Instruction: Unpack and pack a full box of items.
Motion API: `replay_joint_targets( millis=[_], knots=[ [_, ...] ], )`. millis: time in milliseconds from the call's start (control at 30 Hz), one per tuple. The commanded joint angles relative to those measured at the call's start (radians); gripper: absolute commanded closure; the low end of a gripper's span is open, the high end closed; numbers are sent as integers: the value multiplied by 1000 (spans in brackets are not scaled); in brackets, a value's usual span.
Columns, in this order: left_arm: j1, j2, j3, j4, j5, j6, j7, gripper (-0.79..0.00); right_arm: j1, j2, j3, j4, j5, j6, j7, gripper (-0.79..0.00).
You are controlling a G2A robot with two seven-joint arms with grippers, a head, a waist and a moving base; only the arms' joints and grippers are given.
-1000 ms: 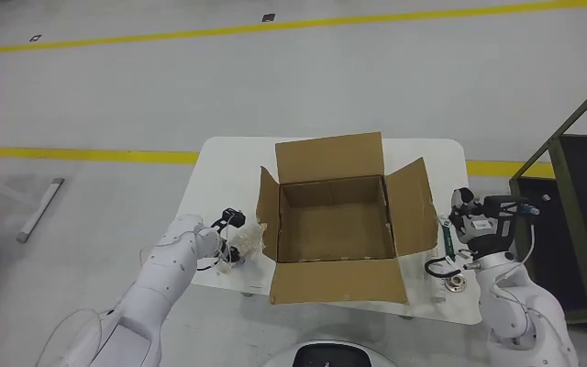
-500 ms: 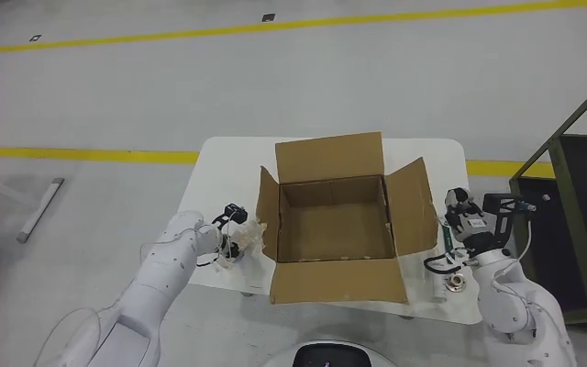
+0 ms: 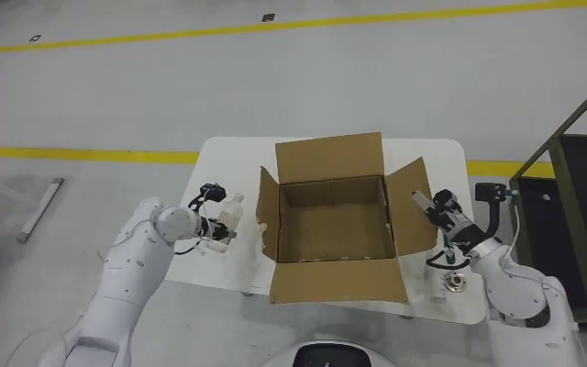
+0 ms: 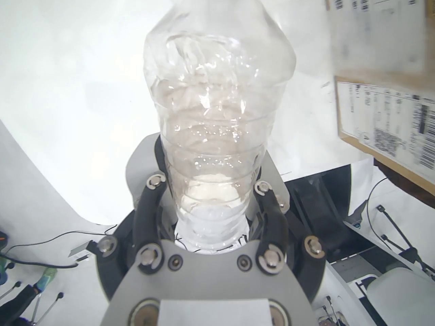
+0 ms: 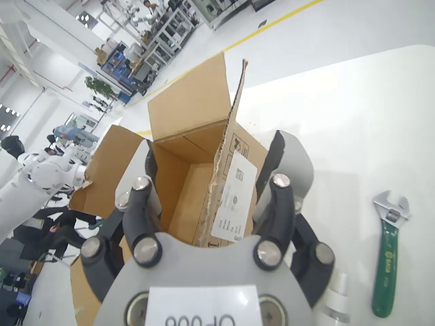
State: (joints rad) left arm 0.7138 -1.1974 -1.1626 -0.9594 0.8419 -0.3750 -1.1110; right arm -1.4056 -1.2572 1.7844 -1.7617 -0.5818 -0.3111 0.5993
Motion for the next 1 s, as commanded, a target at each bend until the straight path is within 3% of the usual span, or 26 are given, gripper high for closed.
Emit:
replay_joint_targets(
  millis=[0,133,167,233,267,667,900,967],
  knots=[
    [64,23,-69,-153,-5,60,-57,0,13,2,-24,22,-13,-5,13,-785],
    [161,53,-173,-364,-46,107,-127,0,25,3,-67,58,-12,-3,15,-767],
    [161,53,-173,-364,-46,107,-127,0,27,3,-78,65,-14,0,13,-363],
    [161,53,-173,-364,-46,107,-127,0,29,3,-94,71,-15,3,7,-37],
    [161,53,-173,-364,-46,107,-127,0,28,3,-101,74,-4,0,4,0],
    [169,53,-173,-369,-45,109,-107,0,21,5,-113,75,12,-9,1,0],
    [167,67,-218,-459,-67,149,-123,0,-3,4,-126,56,61,5,-54,0],
    [161,75,-225,-511,13,170,-122,0,-12,3,-130,51,93,18,-61,0]
  ],
)
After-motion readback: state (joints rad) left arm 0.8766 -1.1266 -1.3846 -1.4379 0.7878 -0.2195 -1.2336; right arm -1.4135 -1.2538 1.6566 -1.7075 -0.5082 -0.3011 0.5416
